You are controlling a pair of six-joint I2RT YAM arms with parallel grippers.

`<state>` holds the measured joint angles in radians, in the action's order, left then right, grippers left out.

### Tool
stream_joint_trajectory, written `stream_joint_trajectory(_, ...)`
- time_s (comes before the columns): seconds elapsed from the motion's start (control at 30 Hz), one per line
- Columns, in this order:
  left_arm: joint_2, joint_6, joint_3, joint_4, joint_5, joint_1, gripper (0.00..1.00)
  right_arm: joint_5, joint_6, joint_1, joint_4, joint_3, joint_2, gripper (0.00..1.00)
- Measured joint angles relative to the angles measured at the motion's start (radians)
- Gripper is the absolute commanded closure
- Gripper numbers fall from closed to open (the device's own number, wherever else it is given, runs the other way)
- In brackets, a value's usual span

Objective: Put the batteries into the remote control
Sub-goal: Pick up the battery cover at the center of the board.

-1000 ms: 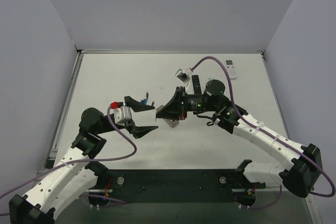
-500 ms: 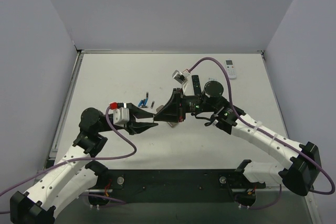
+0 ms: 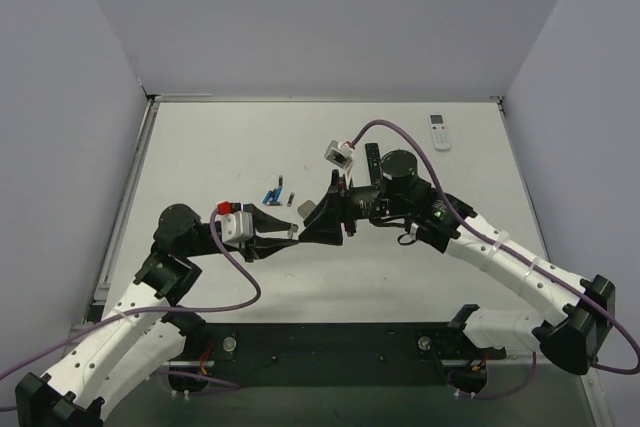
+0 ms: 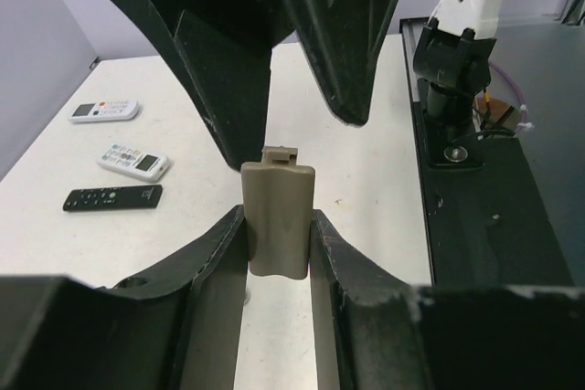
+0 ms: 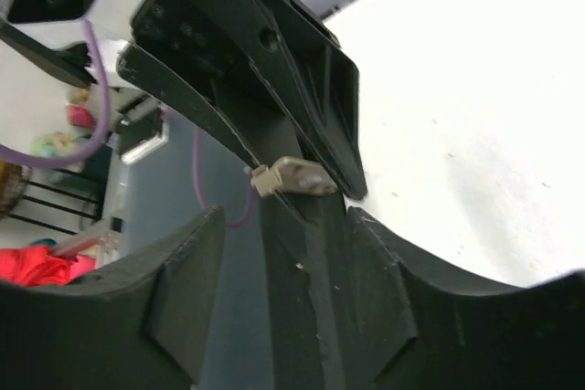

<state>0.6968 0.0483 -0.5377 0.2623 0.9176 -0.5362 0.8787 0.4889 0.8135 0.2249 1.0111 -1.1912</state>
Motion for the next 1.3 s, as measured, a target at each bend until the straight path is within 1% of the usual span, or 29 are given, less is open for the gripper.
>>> stream_joint_trajectory(0.07, -0.008, 0.043, -0.010, -0.054, -0.014, -0.002, 1.00, -0.042, -0.107, 0.000, -0.133, 0.036, 0.018, 0.30)
stream_joint_trajectory(0.13, -0.011, 0.080, -0.026, -0.106, -0.028, -0.010, 1.00, -0.093, -0.213, 0.003, -0.254, 0.069, 0.047, 0.29)
stream_joint_trajectory(0.23, -0.014, 0.142, -0.048, -0.186, -0.051, -0.025, 1.00, -0.152, -0.377, 0.006, -0.370, 0.096, 0.099, 0.29)
stream_joint_trajectory(0.4, -0.013, 0.204, -0.061, -0.288, -0.074, -0.041, 1.00, -0.186, -0.609, 0.023, -0.468, 0.100, 0.140, 0.31)
stream_joint_trajectory(0.43, -0.011, 0.218, -0.062, -0.311, -0.082, -0.045, 1.00, -0.206, -0.683, 0.045, -0.486, 0.100, 0.135, 0.31)
stream_joint_trajectory(0.6, 0.005, 0.242, -0.063, -0.357, -0.105, -0.060, 1.00, -0.288, -0.875, 0.145, -0.512, 0.107, 0.100, 0.33)
stream_joint_trajectory(0.67, 0.010, 0.249, -0.064, -0.370, -0.113, -0.066, 1.00, -0.311, -0.938, 0.179, -0.526, 0.123, 0.070, 0.37)
stream_joint_trajectory(0.77, 0.014, 0.256, -0.065, -0.385, -0.128, -0.081, 1.00, -0.336, -0.999, 0.196, -0.532, 0.158, 0.019, 0.41)
stream_joint_trajectory(0.9, 0.014, 0.270, -0.065, -0.397, -0.144, -0.098, 1.00, -0.348, -1.038, 0.205, -0.536, 0.209, -0.038, 0.45)
stream_joint_trajectory(1.07, 0.015, 0.275, -0.065, -0.404, -0.155, -0.108, 1.00, -0.343, -1.049, 0.217, -0.546, 0.270, -0.096, 0.49)
stream_joint_trajectory(1.3, 0.019, 0.277, -0.065, -0.405, -0.158, -0.111, 1.00, -0.310, -1.050, 0.224, -0.570, 0.286, -0.130, 0.54)
